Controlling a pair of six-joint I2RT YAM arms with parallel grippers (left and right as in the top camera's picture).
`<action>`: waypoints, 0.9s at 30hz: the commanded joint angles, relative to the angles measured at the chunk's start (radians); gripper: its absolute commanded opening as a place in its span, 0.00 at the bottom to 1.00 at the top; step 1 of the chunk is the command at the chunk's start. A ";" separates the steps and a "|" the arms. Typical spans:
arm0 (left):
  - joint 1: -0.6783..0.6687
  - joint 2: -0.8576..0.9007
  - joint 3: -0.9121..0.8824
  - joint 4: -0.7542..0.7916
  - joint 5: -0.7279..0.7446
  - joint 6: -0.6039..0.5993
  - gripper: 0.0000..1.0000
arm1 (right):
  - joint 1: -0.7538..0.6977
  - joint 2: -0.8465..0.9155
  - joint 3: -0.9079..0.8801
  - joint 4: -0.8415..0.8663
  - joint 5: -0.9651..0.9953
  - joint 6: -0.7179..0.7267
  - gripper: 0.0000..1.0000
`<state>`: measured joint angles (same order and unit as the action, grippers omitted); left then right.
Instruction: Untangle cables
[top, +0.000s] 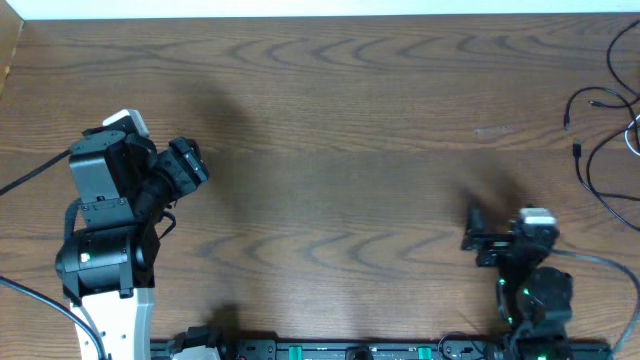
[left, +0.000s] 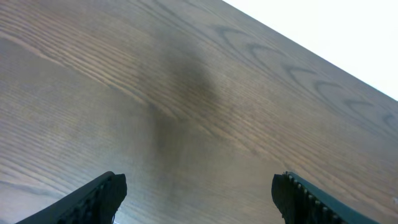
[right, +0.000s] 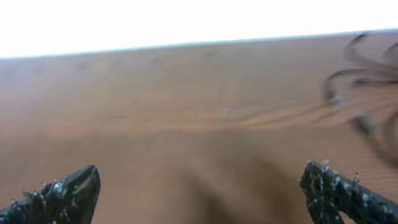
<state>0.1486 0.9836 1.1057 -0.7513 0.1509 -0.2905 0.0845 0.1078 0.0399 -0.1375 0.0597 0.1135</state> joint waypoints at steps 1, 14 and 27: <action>0.003 -0.008 0.009 0.013 -0.010 0.010 0.80 | -0.030 -0.080 -0.003 -0.001 0.001 -0.006 0.99; 0.003 -0.087 0.008 0.005 -0.010 0.007 0.80 | -0.092 -0.103 -0.003 -0.001 0.001 -0.006 0.99; 0.003 -0.338 -0.066 -0.106 0.104 -0.089 0.81 | -0.092 -0.103 -0.003 -0.001 0.001 -0.006 0.99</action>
<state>0.1486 0.6788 1.0462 -0.8238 0.2047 -0.3656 -0.0029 0.0124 0.0399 -0.1375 0.0593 0.1135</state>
